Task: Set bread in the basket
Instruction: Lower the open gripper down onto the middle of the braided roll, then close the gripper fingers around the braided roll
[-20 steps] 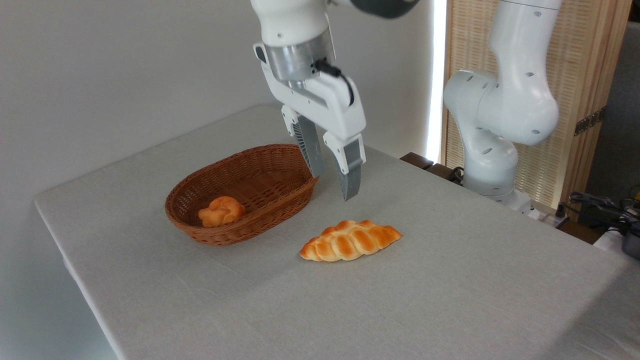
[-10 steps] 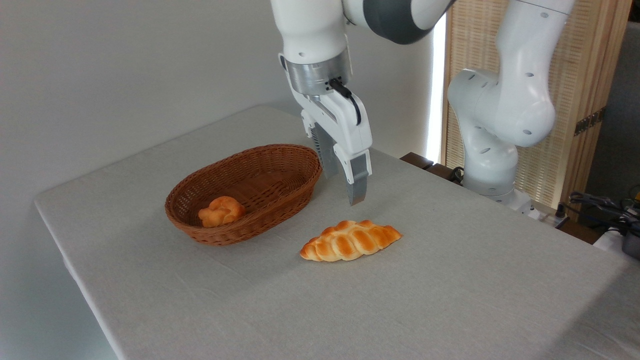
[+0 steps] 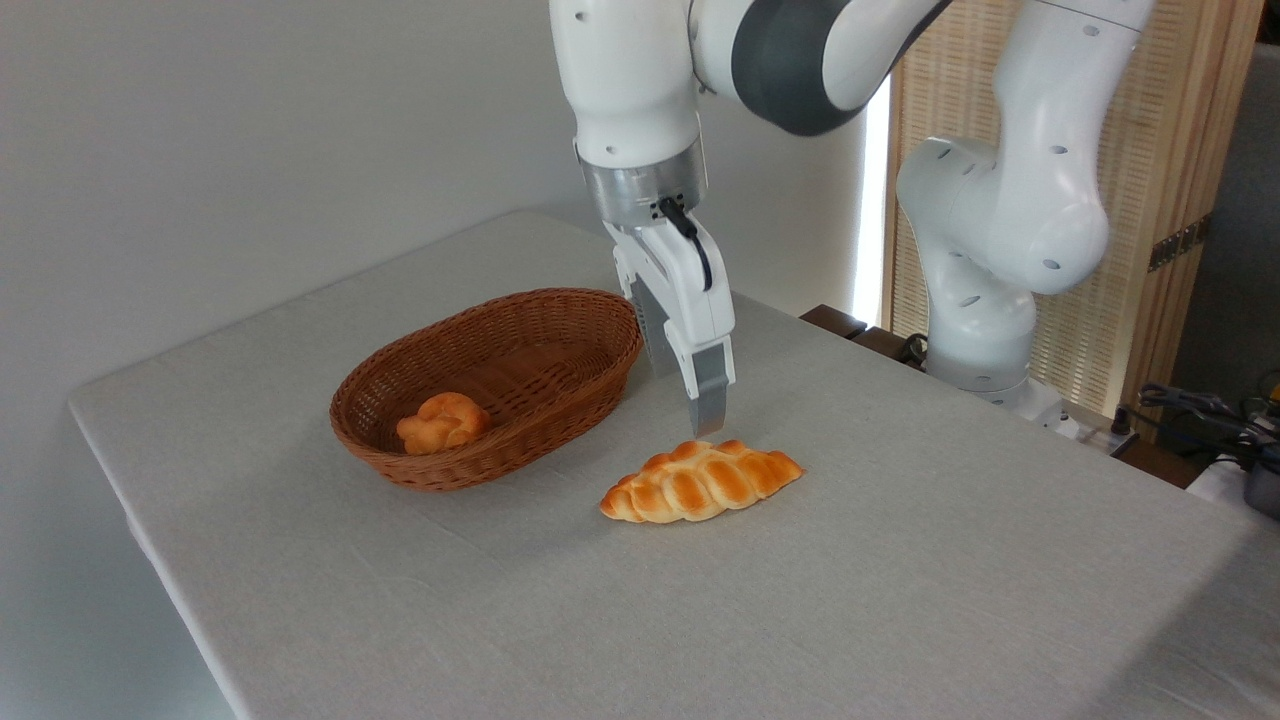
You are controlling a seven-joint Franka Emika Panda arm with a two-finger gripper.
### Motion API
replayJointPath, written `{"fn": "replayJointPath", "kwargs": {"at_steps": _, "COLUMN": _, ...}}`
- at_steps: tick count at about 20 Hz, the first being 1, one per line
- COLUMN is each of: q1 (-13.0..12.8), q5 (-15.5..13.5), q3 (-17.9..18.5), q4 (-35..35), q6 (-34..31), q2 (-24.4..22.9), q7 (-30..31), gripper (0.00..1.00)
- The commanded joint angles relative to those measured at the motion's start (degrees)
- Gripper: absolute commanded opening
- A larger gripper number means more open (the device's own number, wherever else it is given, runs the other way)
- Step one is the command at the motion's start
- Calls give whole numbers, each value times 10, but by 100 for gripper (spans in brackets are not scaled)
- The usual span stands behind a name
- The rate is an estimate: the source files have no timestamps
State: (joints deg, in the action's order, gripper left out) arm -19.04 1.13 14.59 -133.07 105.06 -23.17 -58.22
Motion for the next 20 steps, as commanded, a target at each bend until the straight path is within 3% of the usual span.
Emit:
{"fn": "replayJointPath", "kwargs": {"at_steps": 1, "q1": -9, "q5": 39, "q3": 9, "q4": -25, "q6": 36, "q2": 1, "q7": -8, "gripper": 100}}
{"fn": "replayJointPath", "kwargs": {"at_steps": 4, "q1": -8, "q5": 49, "q3": 9, "q4": -35, "q6": 54, "q2": 6, "q7": -10, "gripper": 100}}
{"fn": "replayJointPath", "kwargs": {"at_steps": 20, "q1": -9, "q5": 49, "q3": 9, "q4": -71, "q6": 105, "q2": 30, "q7": -11, "gripper": 100}}
